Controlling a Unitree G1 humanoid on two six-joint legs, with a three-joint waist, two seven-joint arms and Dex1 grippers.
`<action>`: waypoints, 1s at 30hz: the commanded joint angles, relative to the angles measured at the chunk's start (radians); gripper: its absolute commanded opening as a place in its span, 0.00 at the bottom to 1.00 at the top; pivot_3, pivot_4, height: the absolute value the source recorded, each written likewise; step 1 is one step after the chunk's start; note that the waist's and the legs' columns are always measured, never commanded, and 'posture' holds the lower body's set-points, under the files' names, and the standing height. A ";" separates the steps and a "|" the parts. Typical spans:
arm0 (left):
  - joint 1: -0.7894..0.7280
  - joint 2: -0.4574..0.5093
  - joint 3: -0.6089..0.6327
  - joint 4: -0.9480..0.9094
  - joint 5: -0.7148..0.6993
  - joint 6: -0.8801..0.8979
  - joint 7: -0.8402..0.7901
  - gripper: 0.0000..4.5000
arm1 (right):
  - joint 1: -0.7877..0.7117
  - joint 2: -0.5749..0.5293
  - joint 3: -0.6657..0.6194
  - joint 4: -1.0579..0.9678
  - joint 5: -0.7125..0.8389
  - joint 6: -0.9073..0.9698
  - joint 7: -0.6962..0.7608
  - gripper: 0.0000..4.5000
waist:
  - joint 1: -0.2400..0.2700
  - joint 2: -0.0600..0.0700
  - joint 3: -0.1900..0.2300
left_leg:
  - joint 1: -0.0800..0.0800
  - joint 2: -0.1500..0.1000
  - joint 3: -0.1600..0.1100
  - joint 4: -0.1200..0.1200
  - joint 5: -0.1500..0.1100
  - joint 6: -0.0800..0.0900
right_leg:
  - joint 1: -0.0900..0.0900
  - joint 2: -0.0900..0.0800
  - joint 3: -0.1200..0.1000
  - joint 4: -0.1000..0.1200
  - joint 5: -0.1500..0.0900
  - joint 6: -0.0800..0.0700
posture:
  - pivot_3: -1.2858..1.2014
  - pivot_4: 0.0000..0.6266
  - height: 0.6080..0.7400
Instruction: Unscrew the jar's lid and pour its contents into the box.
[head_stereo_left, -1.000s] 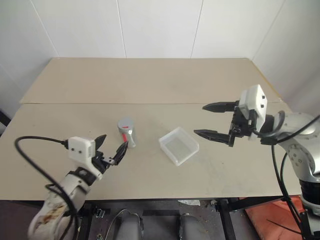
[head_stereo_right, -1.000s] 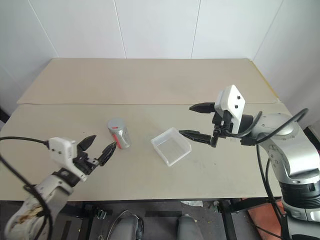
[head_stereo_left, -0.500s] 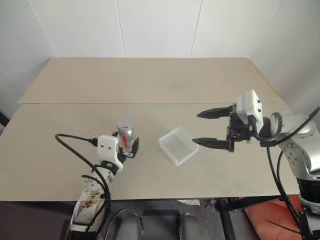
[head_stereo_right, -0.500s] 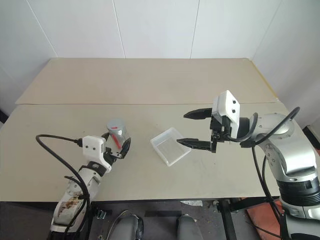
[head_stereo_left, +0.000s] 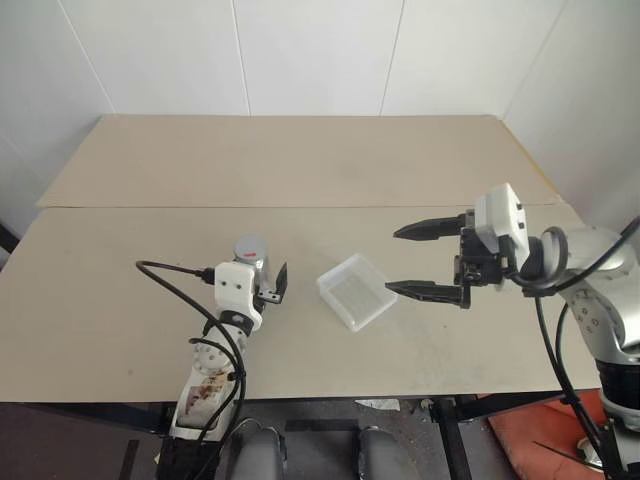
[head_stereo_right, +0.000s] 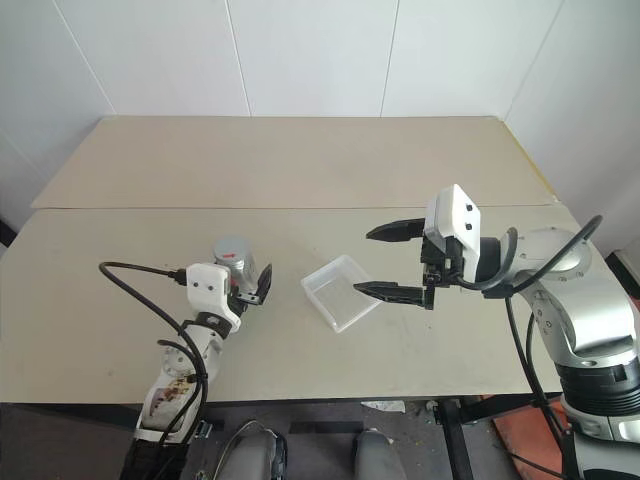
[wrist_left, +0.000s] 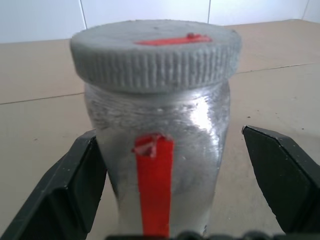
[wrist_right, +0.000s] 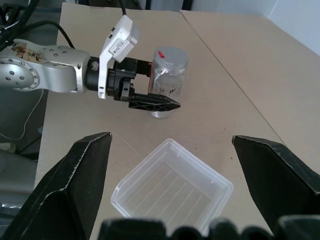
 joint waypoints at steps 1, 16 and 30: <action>-0.024 -0.012 -0.005 -0.009 0.022 -0.042 0.012 0.99 | 0.000 -0.019 -0.047 -0.038 0.022 -0.021 0.005 1.00 | -0.001 0.000 0.000 | 0.000 0.000 0.000 0.000 0.000 0.000 | 0.000 0.000 0.000 0.000 0.000 0.000 | 0.52 0.24 1.00; -0.021 -0.024 -0.006 -0.005 0.078 -0.064 0.041 0.79 | 0.023 -0.027 -0.052 -0.068 0.041 -0.022 0.003 1.00 | 0.000 0.000 0.000 | 0.000 0.000 0.000 0.000 0.000 0.000 | 0.000 0.000 0.000 0.000 0.000 0.000 | 0.52 0.24 1.00; -0.118 0.145 0.097 -0.112 -0.183 0.144 -0.244 0.43 | -0.007 0.035 -0.024 -0.098 0.054 -0.020 -0.062 1.00 | -0.004 0.000 0.000 | 0.000 0.000 -0.001 0.000 0.000 0.000 | -0.001 0.000 0.000 0.000 0.000 0.000 | 0.52 0.24 1.00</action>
